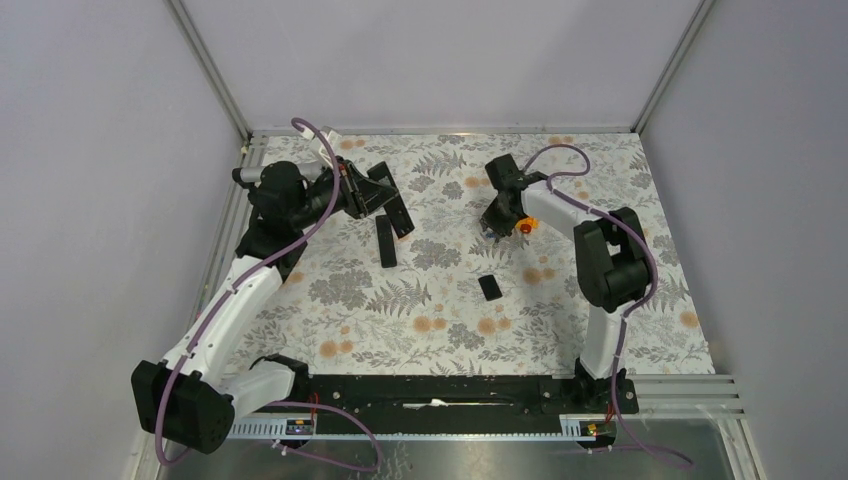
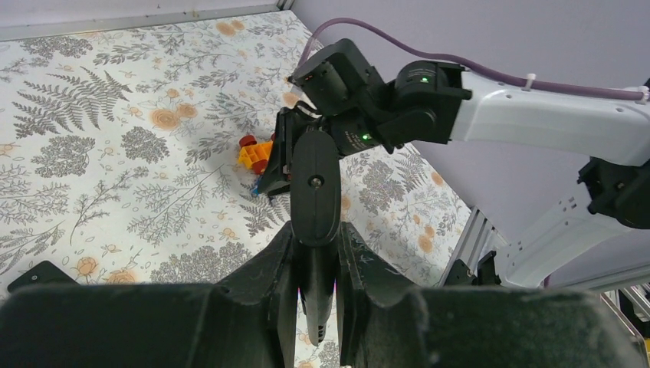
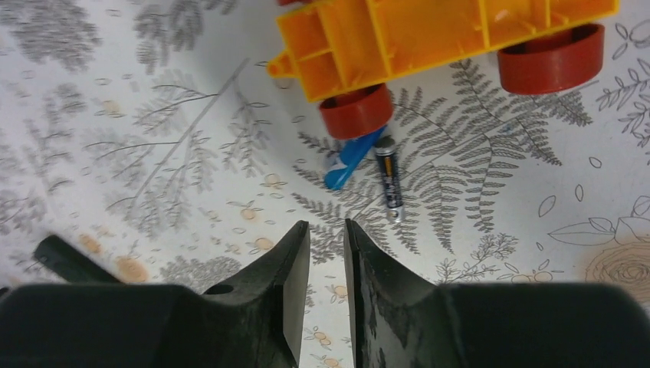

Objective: Load the batteries into the remote control
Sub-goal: Pick up the battery from the center of the board.

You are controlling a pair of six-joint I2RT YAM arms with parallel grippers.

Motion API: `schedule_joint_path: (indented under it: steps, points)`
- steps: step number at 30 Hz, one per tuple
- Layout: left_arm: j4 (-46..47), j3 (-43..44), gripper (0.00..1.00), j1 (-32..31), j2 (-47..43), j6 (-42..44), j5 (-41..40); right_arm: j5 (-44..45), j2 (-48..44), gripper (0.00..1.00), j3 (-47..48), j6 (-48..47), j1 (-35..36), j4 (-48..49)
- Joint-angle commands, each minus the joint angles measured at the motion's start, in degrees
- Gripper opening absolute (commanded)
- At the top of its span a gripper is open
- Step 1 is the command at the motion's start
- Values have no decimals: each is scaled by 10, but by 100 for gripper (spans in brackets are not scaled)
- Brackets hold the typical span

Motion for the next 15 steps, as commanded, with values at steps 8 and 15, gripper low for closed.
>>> schedule_joint_path:
  steps: [8,15]
  points:
    - [25,-6,0,11,-17,3,2,36,65,40,72,41,-2,-85]
    - [37,-7,0,13,-10,-4,4,51,82,46,76,54,-2,-84]
